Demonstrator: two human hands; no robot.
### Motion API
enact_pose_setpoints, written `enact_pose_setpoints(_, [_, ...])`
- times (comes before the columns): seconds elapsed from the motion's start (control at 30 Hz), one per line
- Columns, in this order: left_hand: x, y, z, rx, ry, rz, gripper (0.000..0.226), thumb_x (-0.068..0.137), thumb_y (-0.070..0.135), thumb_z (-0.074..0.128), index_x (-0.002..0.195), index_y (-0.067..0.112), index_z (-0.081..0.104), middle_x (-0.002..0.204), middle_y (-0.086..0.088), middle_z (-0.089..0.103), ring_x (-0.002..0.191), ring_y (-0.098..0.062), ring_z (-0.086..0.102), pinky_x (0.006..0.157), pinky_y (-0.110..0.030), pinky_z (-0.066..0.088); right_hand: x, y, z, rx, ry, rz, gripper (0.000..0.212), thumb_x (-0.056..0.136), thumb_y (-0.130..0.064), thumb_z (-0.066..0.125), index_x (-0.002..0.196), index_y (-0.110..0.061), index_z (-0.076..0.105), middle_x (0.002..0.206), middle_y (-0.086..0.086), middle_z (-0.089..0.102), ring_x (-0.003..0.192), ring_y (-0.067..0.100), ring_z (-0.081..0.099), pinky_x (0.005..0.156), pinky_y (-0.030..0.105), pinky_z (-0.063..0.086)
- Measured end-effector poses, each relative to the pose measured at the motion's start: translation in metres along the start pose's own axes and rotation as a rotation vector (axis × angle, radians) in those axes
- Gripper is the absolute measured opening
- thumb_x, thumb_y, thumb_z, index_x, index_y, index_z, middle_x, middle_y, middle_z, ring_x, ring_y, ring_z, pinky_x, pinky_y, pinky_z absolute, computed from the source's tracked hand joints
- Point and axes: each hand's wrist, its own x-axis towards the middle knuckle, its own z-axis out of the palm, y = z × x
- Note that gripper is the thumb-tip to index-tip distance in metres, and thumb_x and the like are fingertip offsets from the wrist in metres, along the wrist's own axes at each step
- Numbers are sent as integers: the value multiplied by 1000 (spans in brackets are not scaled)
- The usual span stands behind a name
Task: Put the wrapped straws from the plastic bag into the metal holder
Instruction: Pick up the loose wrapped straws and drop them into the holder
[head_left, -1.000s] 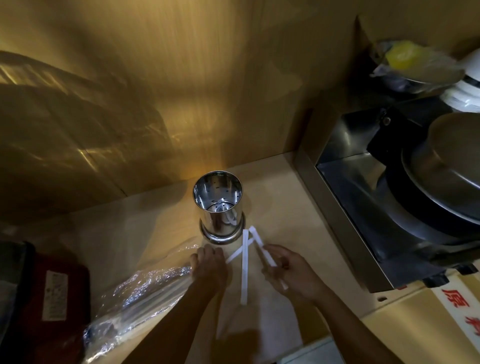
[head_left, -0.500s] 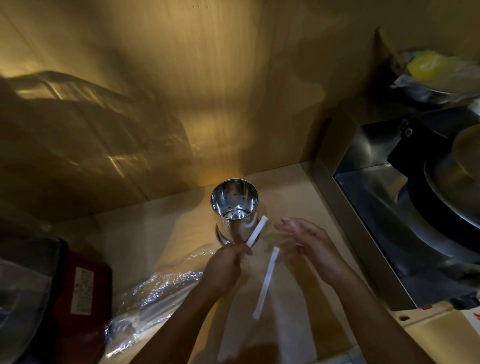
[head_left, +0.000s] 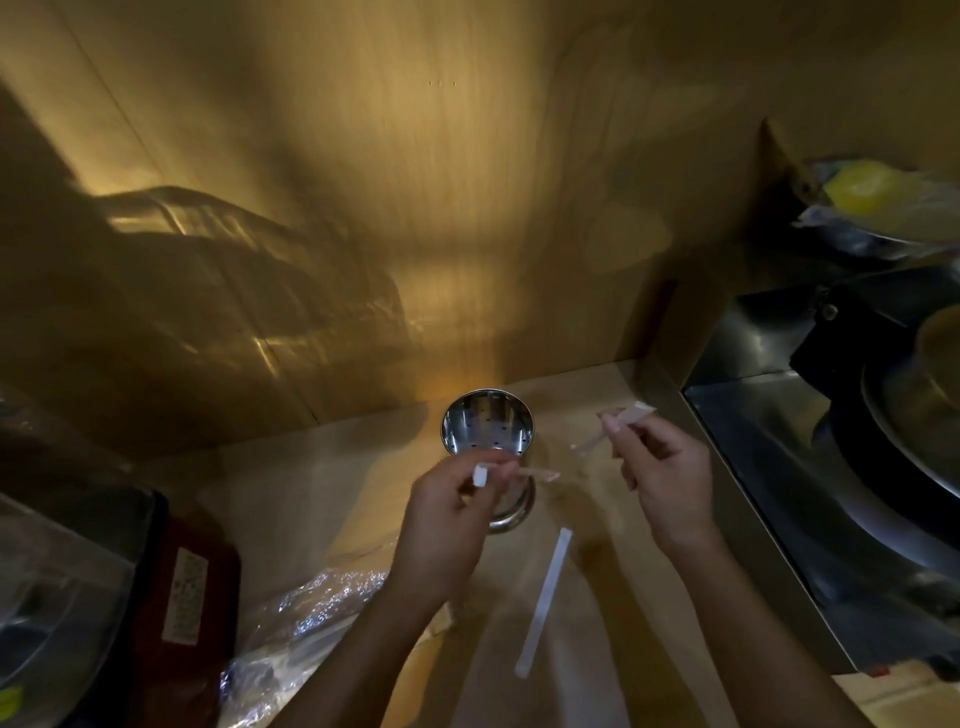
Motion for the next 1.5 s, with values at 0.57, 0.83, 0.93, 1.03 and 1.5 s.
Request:
enact_pose_setpoints(0.57, [49,-11,-12,551,-76,-95,11,86,28,57,90,19,63,80,-3,67,79,-26,61,68,-38,50,24,19,65,-612,-343,-7,10,85,-23,58,81,-16,63,72,2,61,70,21,55,64,35,46])
enact_pose_setpoints(0.83, [15,-12,-7,535,110,87,11,87,34,55,91,26,62,62,11,53,57,-11,50,52,-24,32,0,40,44,-539,-197,30,8,86,-15,58,90,-14,66,73,0,64,72,24,61,66,42,53])
enact_pose_setpoints(0.93, [-7,-26,4,552,81,101,8,86,29,57,84,24,62,64,1,64,56,-16,53,53,-23,29,-18,57,33,-602,-247,51,8,84,-10,60,89,-13,66,69,1,63,69,24,60,65,39,52])
enact_pose_setpoints(1.03, [-22,-50,10,611,32,84,10,84,27,56,84,20,64,71,-2,69,63,-21,61,56,-23,35,-36,75,24,-758,-407,57,15,83,-13,58,96,-16,65,91,5,71,81,24,63,71,30,47])
enact_pose_setpoints(1.5, [-69,-163,-12,963,-158,-273,87,75,72,7,133,20,44,146,-5,41,136,-22,35,112,-41,25,-85,129,15,-1179,-979,-308,42,42,-19,76,81,-24,63,82,-5,67,65,15,65,57,22,54])
